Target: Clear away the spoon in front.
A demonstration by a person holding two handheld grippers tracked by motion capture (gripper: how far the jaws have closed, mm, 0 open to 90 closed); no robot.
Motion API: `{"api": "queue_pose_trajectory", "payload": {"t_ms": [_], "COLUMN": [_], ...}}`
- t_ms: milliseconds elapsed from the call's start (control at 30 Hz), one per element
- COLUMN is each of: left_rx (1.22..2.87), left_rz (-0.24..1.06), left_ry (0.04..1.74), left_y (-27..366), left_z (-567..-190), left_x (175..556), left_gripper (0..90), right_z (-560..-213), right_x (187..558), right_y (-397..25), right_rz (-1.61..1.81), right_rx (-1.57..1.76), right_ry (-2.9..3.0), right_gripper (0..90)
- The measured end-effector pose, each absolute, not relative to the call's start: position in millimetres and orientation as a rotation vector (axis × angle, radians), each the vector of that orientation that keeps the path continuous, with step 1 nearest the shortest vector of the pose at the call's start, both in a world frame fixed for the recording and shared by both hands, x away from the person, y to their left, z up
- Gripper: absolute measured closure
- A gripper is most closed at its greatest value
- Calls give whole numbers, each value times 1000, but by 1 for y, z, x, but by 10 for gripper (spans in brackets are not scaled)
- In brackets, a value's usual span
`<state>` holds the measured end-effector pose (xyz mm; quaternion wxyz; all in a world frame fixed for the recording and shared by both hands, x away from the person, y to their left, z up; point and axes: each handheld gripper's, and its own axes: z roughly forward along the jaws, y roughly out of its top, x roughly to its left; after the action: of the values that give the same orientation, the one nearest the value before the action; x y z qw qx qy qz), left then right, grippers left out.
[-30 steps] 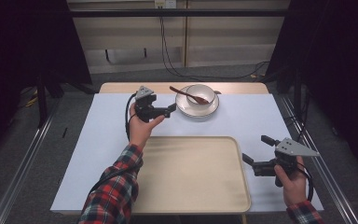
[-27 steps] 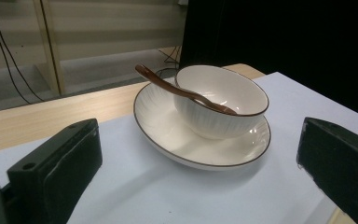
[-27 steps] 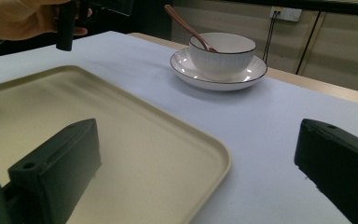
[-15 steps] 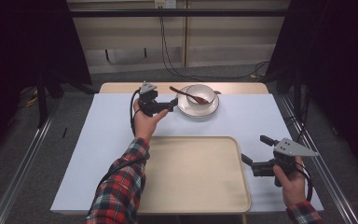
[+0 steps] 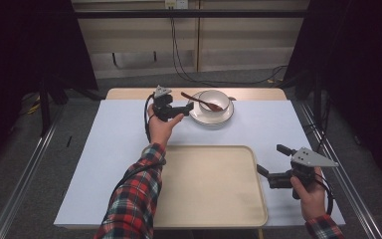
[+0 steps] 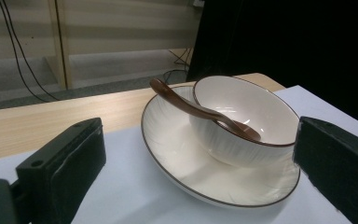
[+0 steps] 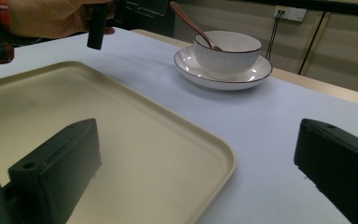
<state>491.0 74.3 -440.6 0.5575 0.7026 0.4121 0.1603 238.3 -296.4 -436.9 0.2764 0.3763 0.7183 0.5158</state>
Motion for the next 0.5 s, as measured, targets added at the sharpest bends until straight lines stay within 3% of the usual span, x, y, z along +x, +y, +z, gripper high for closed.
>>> {"api": "queue_pose_trajectory", "payload": {"t_ms": [300, 500], "left_rx": [1635, 1640], "left_rz": [383, 393], "left_ry": [996, 964], "left_y": [81, 83], "left_z": [-446, -448], "left_x": [498, 502], "left_gripper": [62, 142], "right_z": [-437, -437], "right_x": [238, 238], "right_y": [-295, -294], "right_rz": [1384, 1383], "right_rx": [1013, 999], "right_ry": [1939, 1940], "right_gripper": [0, 1]}}
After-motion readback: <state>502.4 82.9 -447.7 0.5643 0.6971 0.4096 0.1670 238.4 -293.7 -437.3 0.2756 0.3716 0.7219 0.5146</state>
